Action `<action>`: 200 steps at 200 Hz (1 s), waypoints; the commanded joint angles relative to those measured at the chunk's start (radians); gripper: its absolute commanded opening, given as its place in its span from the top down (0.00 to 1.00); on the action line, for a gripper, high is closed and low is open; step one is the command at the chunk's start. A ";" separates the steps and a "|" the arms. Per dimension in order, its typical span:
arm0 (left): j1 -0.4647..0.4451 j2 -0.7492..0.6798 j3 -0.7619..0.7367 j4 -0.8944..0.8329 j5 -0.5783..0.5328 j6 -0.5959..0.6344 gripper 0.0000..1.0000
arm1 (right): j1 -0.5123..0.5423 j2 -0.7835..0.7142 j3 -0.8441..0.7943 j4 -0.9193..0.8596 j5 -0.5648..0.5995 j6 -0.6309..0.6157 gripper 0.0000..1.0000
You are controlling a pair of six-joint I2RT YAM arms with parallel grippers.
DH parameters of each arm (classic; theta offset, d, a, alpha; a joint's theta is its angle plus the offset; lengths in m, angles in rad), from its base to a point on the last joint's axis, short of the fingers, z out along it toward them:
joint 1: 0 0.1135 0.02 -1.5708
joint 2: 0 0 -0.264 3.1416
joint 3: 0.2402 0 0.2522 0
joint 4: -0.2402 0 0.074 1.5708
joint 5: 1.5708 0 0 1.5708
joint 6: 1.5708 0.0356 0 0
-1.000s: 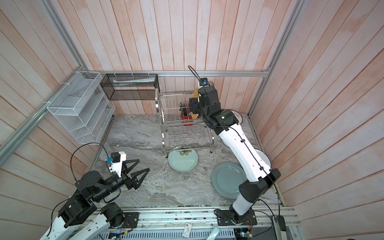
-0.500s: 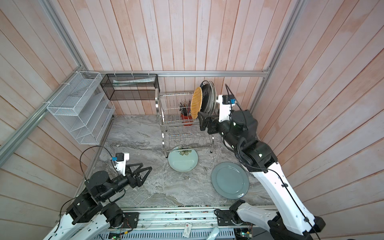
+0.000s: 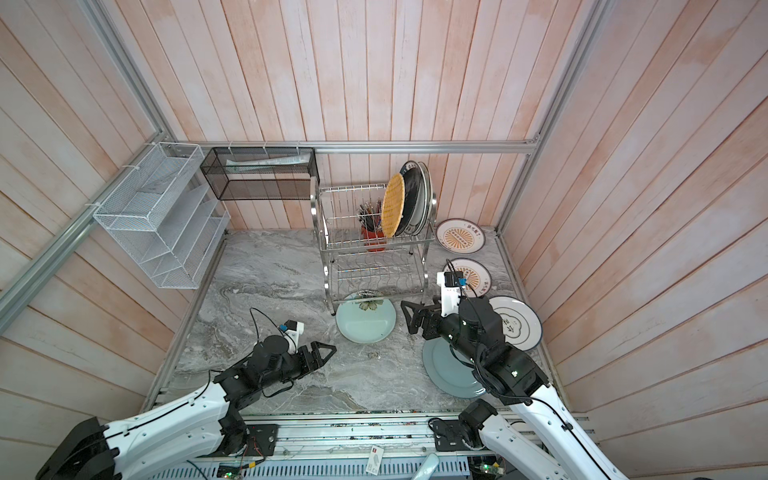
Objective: Load the plates into the dish rack
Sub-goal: 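Grasp the rim of the pale green flower plate with the left gripper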
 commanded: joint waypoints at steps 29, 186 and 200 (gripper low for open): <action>-0.011 0.220 0.070 0.209 -0.093 -0.150 0.22 | 0.004 -0.043 -0.121 0.064 -0.052 0.074 0.02; 0.012 0.720 0.177 0.433 -0.135 -0.346 0.48 | 0.004 -0.069 -0.217 0.100 -0.150 0.131 0.02; 0.013 0.750 0.168 0.465 -0.134 -0.374 0.51 | 0.005 -0.069 -0.229 0.102 -0.162 0.135 0.02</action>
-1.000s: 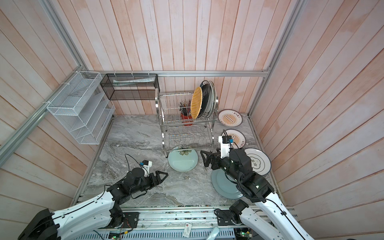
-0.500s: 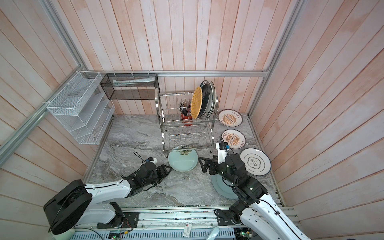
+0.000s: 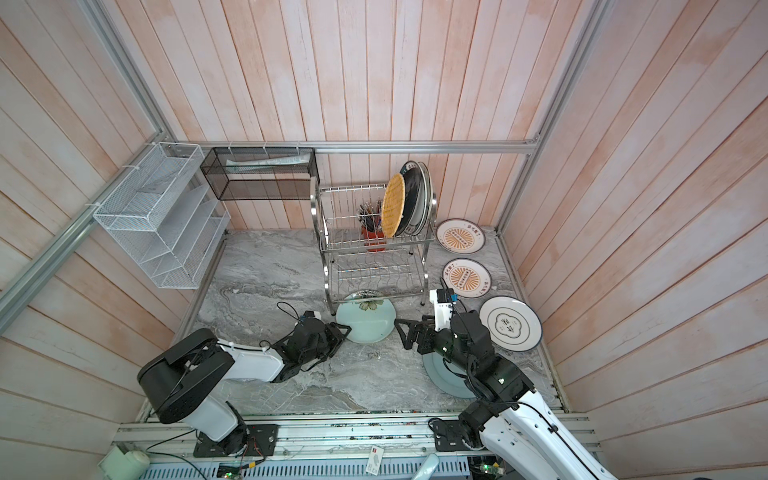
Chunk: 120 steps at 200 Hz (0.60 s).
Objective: Load the plates into the dish rack
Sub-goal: 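Grasp the rim of the pale green flower plate with the left gripper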
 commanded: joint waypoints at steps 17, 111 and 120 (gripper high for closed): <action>0.008 0.108 -0.023 -0.004 0.004 -0.084 0.55 | 0.004 -0.008 -0.037 0.023 -0.049 0.027 0.02; 0.016 0.169 -0.042 -0.010 -0.026 -0.166 0.73 | 0.004 -0.031 -0.042 0.022 -0.049 0.046 0.02; 0.017 0.172 -0.043 -0.009 -0.026 -0.166 0.76 | 0.004 -0.034 -0.037 0.018 -0.048 0.046 0.02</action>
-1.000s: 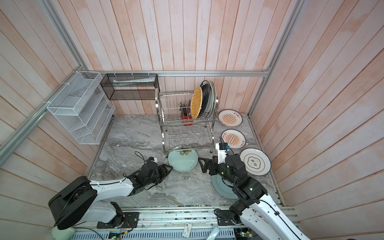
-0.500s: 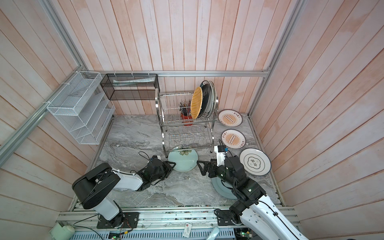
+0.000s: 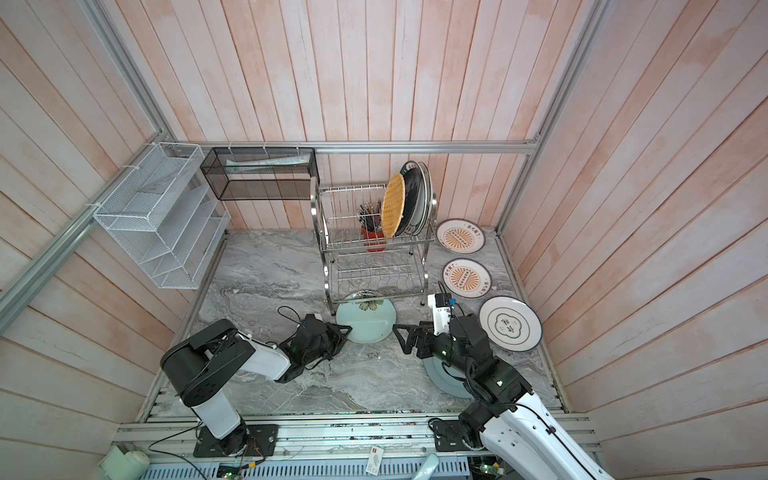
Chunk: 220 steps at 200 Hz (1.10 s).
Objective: Load the plates into the dish rack
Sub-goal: 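Grasp the rim of the pale green flower plate with the left gripper, then tilt the flower plate upright with the left gripper while the right gripper reaches toward it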
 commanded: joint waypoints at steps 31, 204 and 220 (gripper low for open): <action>0.016 0.043 -0.067 -0.130 -0.012 0.001 0.93 | 0.005 -0.016 0.015 -0.005 0.008 0.006 0.02; -0.030 -0.966 -0.302 -0.596 0.059 0.217 1.00 | -0.010 0.150 0.055 0.102 0.043 -0.032 0.02; -0.029 -1.061 -0.272 -0.671 0.062 0.236 1.00 | -0.019 0.177 0.057 0.124 0.019 -0.030 0.02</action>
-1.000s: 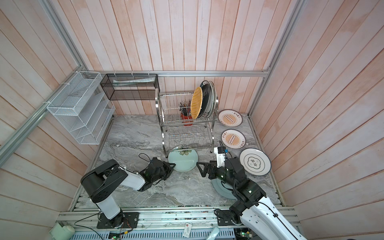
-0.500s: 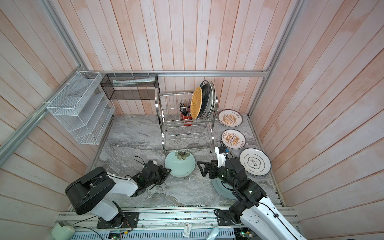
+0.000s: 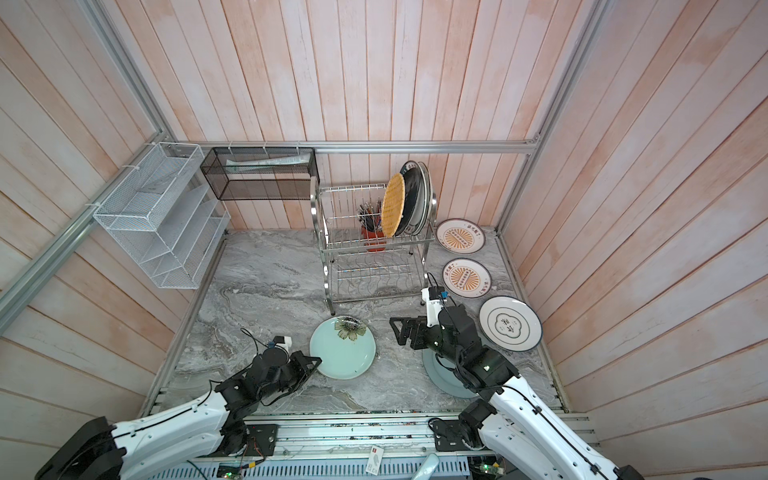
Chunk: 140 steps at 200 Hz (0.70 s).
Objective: Load the plates into the dish rack
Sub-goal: 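Tilt the flower plate upright with the left gripper while the right gripper reaches toward it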
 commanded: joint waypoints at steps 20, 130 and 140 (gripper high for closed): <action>-0.003 -0.217 0.101 -0.112 0.017 0.074 1.00 | -0.026 0.055 0.031 0.085 -0.056 -0.007 0.02; -0.004 -0.065 0.307 0.119 0.081 0.079 1.00 | -0.030 0.220 0.003 0.261 -0.226 0.057 0.05; -0.006 -0.048 0.316 0.138 0.090 0.078 1.00 | -0.029 0.240 0.003 0.280 -0.234 0.060 0.07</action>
